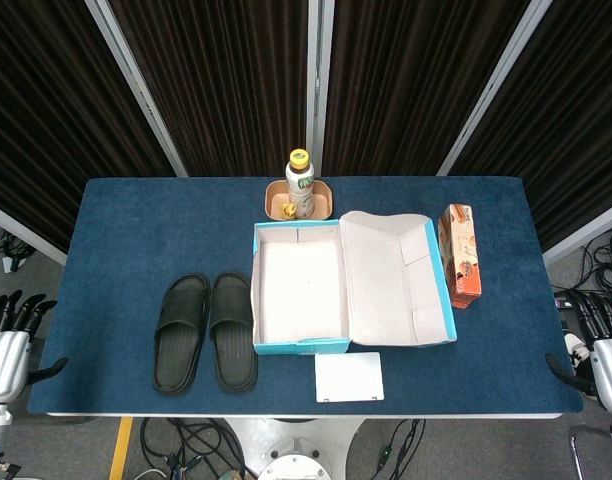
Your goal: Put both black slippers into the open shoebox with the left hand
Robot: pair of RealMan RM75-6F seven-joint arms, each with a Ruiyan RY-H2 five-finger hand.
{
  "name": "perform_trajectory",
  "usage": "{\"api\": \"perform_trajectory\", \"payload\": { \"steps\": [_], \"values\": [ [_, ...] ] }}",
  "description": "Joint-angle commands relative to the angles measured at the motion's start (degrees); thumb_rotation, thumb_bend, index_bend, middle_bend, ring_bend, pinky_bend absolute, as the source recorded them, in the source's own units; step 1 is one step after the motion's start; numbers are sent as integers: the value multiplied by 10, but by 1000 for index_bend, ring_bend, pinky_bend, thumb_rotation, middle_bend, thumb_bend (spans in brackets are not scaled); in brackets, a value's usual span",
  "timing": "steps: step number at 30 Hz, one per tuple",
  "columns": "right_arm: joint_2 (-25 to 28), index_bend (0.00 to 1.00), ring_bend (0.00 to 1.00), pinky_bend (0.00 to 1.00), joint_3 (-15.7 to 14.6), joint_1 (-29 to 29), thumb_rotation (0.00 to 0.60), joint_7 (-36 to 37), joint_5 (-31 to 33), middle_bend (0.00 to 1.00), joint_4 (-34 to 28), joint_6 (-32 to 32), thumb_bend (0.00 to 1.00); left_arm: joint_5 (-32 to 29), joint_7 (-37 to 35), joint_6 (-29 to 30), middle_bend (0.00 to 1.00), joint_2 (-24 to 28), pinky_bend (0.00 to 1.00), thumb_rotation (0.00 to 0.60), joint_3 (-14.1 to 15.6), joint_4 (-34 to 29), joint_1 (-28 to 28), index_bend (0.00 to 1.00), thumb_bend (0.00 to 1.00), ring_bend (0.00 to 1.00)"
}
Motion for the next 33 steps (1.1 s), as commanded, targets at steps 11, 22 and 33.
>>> {"api": "perform_trajectory", "payload": {
  "steps": [11, 22, 33],
  "values": [
    [-1, 10, 0, 43, 2, 3, 600, 6, -1, 82, 5, -1, 155, 1, 12, -12, 143, 6, 9, 600, -7, -10, -14, 209, 0, 0],
    [4, 10, 0, 43, 6, 2, 600, 10, 2, 82, 12, 4, 155, 20, -18, -63, 143, 18, 21, 600, -47, -41, -83, 209, 0, 3],
    [19, 10, 0, 42, 11, 9, 600, -4, -2, 82, -1, 3, 156, -125, 31, -317, 167, -22, 690, 600, -116, -67, -273, 161, 0, 638]
  ]
}}
